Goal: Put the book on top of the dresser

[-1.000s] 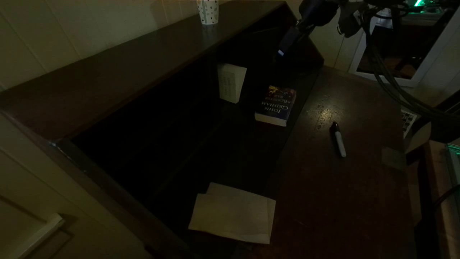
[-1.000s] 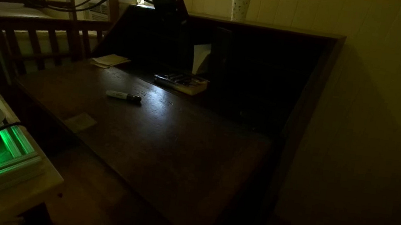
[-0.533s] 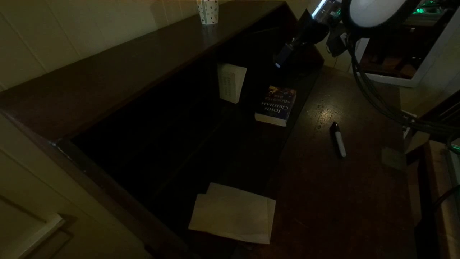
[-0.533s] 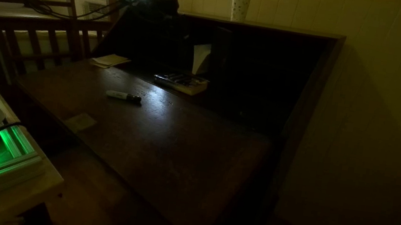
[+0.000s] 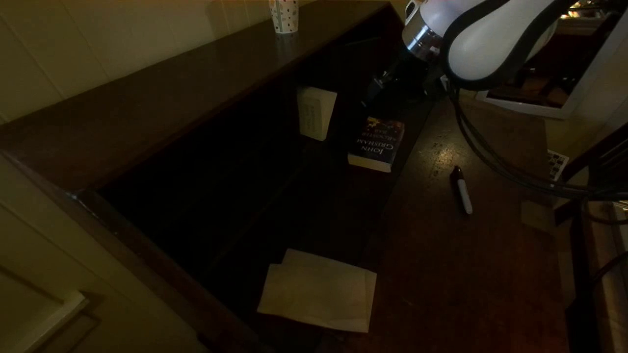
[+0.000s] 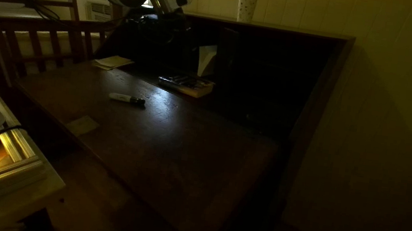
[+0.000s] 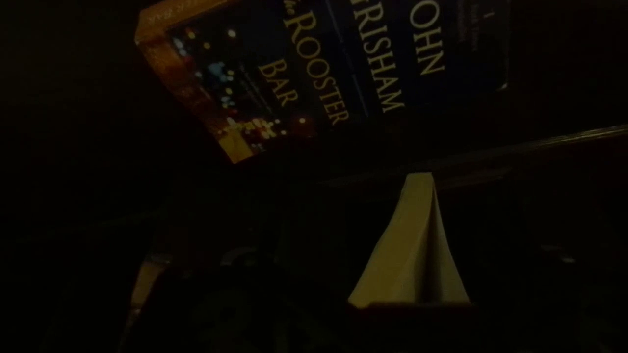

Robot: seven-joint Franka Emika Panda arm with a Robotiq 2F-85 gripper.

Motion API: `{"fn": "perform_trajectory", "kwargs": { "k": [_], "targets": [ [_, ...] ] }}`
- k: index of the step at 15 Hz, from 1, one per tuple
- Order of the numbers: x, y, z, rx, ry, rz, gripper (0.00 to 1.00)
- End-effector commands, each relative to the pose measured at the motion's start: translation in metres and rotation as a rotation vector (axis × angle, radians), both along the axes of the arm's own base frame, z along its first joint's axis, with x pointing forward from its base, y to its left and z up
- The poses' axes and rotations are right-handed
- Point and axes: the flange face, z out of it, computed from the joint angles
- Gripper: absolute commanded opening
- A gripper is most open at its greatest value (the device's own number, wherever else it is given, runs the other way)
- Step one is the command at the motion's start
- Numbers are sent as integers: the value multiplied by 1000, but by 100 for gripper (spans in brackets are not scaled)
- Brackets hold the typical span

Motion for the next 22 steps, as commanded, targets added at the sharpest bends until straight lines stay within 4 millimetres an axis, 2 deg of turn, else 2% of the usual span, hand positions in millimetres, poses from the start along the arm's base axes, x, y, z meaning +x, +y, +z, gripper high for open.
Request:
{"fn": "perform_trajectory", "kwargs": {
  "k": [1, 12, 22],
  "targets": [
    [16, 7, -13, 18, -37, 0, 100],
    [35, 6, -53, 14, -141, 51, 100],
    [53, 2, -69, -4, -203, 83, 100]
  ]
}}
